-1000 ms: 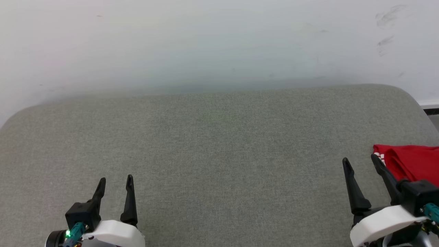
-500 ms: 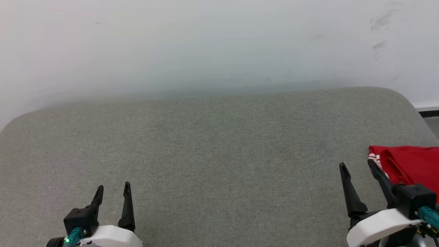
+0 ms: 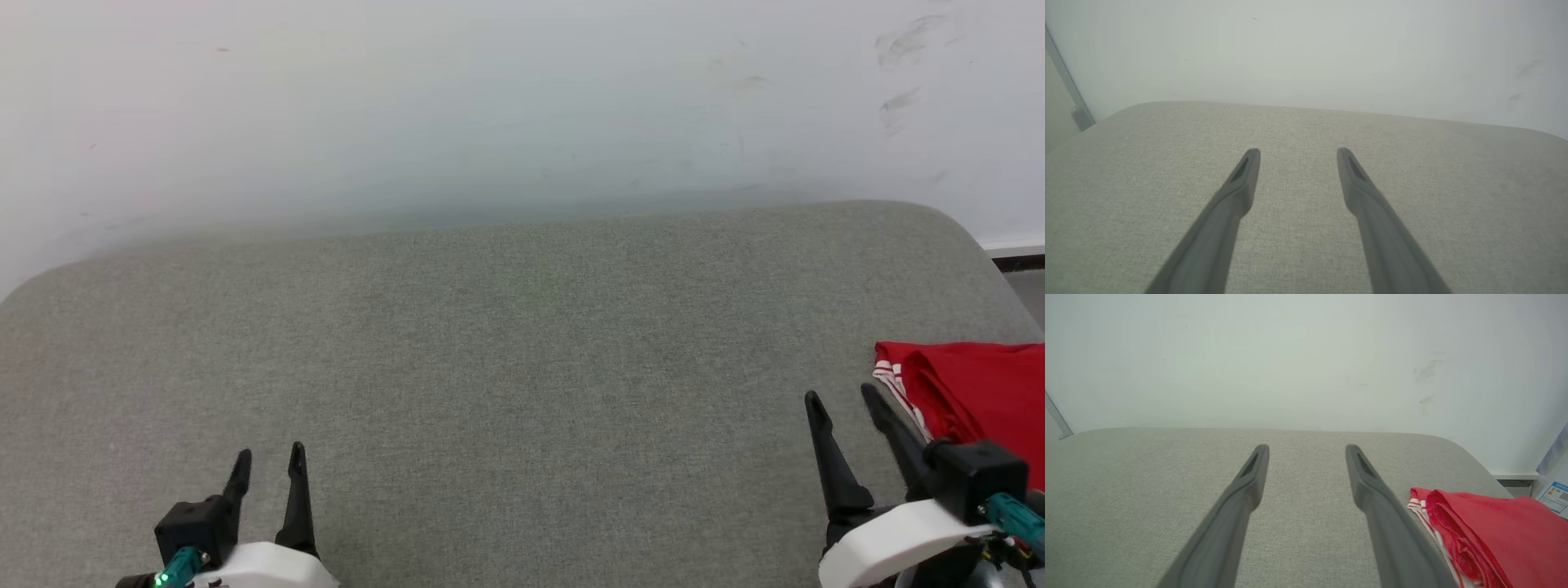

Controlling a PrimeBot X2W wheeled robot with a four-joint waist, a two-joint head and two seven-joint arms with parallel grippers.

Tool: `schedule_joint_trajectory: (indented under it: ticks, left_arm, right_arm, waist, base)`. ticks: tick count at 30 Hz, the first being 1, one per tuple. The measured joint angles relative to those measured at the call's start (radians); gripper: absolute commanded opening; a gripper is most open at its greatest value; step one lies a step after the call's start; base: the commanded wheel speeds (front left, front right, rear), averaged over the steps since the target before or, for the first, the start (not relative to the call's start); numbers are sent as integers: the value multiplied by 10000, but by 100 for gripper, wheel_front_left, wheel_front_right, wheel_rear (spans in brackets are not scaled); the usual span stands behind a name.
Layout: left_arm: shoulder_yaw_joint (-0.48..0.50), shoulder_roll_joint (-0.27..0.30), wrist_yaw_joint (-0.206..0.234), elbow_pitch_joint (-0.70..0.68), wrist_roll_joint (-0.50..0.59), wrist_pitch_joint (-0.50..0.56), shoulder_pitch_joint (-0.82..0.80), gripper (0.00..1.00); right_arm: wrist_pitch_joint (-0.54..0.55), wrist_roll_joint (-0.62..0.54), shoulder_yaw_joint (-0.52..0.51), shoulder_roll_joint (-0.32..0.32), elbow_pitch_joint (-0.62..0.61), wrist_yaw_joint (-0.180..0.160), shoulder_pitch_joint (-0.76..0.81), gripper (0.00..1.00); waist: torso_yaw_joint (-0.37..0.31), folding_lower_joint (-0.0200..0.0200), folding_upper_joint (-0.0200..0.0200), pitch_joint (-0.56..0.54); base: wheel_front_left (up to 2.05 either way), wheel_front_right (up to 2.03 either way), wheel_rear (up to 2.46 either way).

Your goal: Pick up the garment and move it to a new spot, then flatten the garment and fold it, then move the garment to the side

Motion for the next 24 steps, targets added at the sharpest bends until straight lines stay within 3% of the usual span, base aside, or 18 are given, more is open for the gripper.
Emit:
schedule_joint_trajectory:
  ticks: [5, 24]
  left_arm:
    - [-33, -242, -6, 382, -136, 96, 272, 0]
    - [694, -665, -713, 439, -2989, 982, 22, 0]
  right_arm:
    - [13, 159, 33, 0, 468, 2, 274, 0]
    - [105, 3848, -58, -21, 1225, 2, -19, 0]
  waist:
    - [5, 1, 0, 9]
    - [120, 1, 0, 69]
  base:
    - [0, 0, 0]
    - [0, 0, 0]
